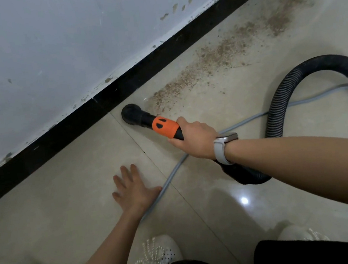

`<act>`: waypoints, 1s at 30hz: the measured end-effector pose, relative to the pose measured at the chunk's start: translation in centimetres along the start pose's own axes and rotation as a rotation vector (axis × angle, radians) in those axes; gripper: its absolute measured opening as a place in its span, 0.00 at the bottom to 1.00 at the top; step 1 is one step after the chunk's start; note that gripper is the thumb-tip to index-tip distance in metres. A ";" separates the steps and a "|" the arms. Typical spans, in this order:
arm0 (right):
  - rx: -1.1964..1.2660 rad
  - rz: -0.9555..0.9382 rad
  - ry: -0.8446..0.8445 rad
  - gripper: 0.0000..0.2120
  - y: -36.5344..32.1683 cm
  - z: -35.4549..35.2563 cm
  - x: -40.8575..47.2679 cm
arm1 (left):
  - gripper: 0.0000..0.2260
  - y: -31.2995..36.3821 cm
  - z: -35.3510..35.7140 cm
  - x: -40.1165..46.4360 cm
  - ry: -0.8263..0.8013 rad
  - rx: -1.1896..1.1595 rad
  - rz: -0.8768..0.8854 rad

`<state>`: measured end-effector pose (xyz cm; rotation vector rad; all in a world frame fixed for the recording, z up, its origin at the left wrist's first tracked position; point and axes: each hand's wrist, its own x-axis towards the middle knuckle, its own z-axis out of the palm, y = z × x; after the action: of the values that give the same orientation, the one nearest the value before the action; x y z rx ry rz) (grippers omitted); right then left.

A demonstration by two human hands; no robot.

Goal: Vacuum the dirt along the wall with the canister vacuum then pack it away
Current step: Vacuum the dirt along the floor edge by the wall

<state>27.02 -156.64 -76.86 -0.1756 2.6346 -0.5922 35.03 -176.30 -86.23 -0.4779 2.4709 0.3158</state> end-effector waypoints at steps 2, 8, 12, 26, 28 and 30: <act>-0.051 -0.045 -0.045 0.17 0.9 0.4 -1.7 | 0.46 0.6 0.0 0.1 0.014 -0.018 -0.007; -0.084 -0.020 -0.030 0.20 4.6 -0.7 -4.3 | 0.42 3.1 -0.2 0.3 0.015 -0.034 0.100; -0.009 0.119 0.047 0.18 6.8 -1.8 -5.3 | 0.42 4.4 -0.3 0.0 -0.034 0.033 0.151; -0.010 0.223 0.131 0.18 10.1 -2.9 -6.8 | 0.41 4.5 -0.6 -0.4 -0.034 0.069 0.153; 0.041 0.289 0.170 0.17 10.4 -3.2 -6.5 | 0.41 4.7 -0.6 -0.3 -0.037 0.057 0.138; 0.062 0.290 0.173 0.17 9.7 -2.5 -6.3 | 0.41 5.0 -0.6 -0.2 -0.027 0.036 0.132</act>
<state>31.27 -145.67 -76.61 0.2846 2.7308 -0.6102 32.86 -171.84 -85.06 -0.2946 2.4825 0.3275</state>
